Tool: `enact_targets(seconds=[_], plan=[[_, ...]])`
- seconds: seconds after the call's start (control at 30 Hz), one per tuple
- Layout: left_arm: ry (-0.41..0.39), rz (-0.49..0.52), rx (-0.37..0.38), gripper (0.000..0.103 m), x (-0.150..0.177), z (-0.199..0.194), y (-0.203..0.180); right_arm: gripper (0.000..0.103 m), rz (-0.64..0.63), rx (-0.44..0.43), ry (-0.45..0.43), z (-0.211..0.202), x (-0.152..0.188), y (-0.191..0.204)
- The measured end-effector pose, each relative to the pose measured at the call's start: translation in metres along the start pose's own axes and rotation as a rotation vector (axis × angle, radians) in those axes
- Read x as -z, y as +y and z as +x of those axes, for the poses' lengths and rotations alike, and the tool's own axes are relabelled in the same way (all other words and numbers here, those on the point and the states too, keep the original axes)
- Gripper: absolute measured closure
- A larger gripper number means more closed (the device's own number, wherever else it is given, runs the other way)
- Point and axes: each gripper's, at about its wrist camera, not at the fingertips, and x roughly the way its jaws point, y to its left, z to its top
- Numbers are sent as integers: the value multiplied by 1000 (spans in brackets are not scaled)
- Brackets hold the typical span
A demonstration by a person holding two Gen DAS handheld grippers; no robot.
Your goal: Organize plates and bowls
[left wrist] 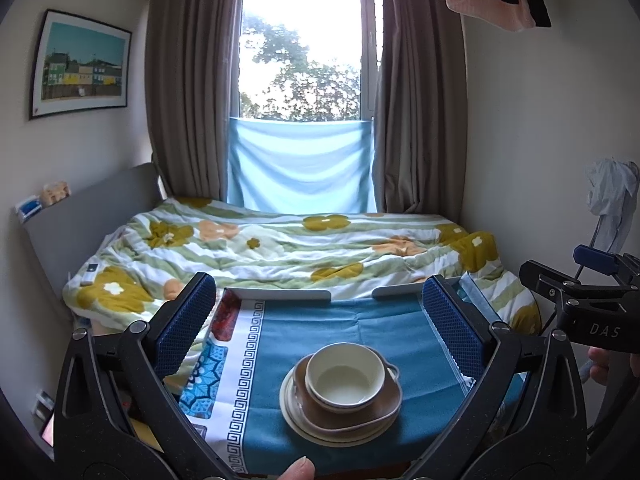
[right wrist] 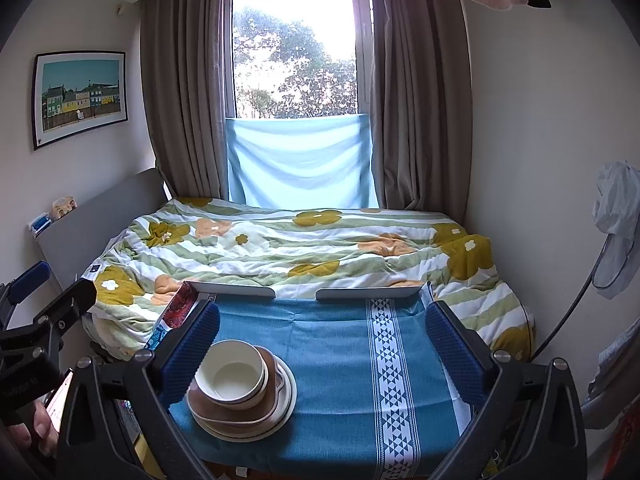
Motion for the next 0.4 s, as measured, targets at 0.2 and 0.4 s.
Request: enact_targets(seconds=[0.2, 0.4], plan=[[0, 8, 8, 0, 1, 8, 8, 1, 1, -1, 2, 3, -2, 1], [-19, 11, 25, 0, 1, 16, 19, 1, -2, 5, 10, 17, -8, 9]])
